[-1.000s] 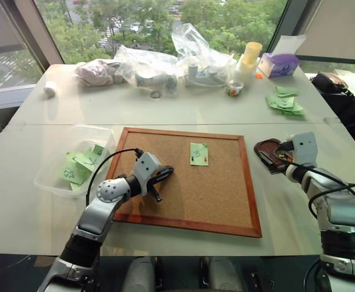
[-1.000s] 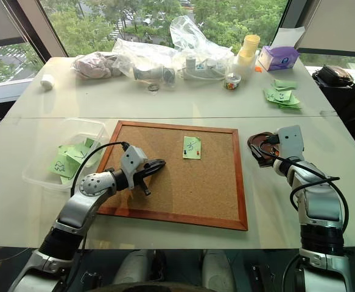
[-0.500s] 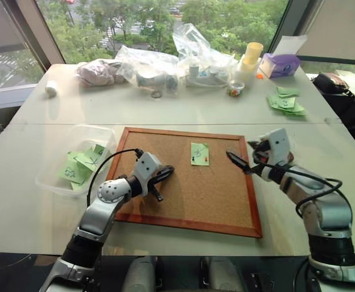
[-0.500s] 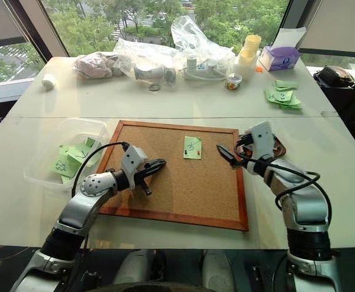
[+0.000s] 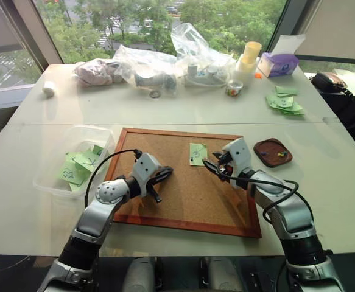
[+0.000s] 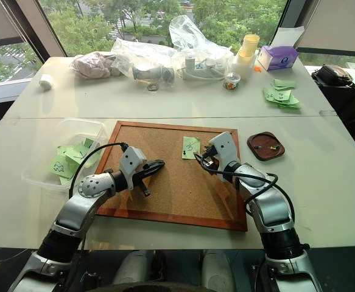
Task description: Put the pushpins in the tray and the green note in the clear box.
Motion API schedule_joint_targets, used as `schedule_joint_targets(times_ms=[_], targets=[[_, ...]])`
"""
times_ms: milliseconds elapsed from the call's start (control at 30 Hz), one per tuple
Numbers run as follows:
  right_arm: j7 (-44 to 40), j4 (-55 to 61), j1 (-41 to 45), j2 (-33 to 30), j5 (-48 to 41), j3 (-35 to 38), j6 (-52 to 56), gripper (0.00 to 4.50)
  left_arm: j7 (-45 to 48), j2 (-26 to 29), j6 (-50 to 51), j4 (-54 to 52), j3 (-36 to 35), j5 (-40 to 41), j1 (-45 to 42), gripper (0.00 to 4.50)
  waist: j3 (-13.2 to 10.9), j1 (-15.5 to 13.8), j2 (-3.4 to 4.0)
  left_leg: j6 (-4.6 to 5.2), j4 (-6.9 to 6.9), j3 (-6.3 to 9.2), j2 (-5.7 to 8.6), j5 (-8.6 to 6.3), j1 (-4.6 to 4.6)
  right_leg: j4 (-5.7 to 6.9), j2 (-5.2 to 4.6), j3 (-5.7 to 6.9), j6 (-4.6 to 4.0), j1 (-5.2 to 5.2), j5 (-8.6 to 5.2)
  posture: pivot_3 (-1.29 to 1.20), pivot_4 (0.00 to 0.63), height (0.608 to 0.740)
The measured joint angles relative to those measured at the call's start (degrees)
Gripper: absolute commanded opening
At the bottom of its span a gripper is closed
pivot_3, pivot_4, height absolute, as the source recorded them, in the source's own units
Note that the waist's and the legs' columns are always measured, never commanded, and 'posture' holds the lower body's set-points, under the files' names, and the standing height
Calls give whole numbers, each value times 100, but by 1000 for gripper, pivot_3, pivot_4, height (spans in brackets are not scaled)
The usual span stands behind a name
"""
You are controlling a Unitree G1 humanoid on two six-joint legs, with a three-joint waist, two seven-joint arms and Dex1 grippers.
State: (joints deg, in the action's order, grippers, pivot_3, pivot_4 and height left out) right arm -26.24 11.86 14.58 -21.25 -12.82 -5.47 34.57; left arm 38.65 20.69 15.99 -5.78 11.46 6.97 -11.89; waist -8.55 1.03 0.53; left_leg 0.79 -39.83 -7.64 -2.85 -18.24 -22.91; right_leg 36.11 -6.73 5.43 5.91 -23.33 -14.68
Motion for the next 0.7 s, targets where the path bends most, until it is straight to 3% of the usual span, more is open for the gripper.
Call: schedule_joint_targets(times_ms=[233, 333, 433, 700], targets=[[-103, -165, 94, 36, 92, -126, -190, 2285, -42, -2, 0, -26, -2, 1, 29, 0, 0, 6, 0, -1, 0, 0, -1, 0, 0, 0, 0, 0, 0, 0, 0, 0, 150, 740], [-108, -296, 162, 100, 158, -185, -277, 1460, -59, -1, 6, -63, -5, 1, 56, 0, 0, 7, 0, -2, 1, 0, -1, 1, 0, 0, 1, 0, 0, -1, 0, 0, 150, 740], [-95, -355, 165, 128, 250, -243, -305, 44, -63, 7, 31, -101, -11, 1, 83, 0, 0, 7, 0, -2, 1, -1, -1, 1, 0, 0, 0, 0, 0, -1, 0, 0, 150, 740], [-105, -359, 138, 144, 296, -224, -358, 44, -59, 39, 72, -158, -15, 1, 110, 0, 0, 10, 0, -2, 2, -1, -2, 1, 1, 0, 1, 0, 0, -1, 0, 0, 150, 740]])
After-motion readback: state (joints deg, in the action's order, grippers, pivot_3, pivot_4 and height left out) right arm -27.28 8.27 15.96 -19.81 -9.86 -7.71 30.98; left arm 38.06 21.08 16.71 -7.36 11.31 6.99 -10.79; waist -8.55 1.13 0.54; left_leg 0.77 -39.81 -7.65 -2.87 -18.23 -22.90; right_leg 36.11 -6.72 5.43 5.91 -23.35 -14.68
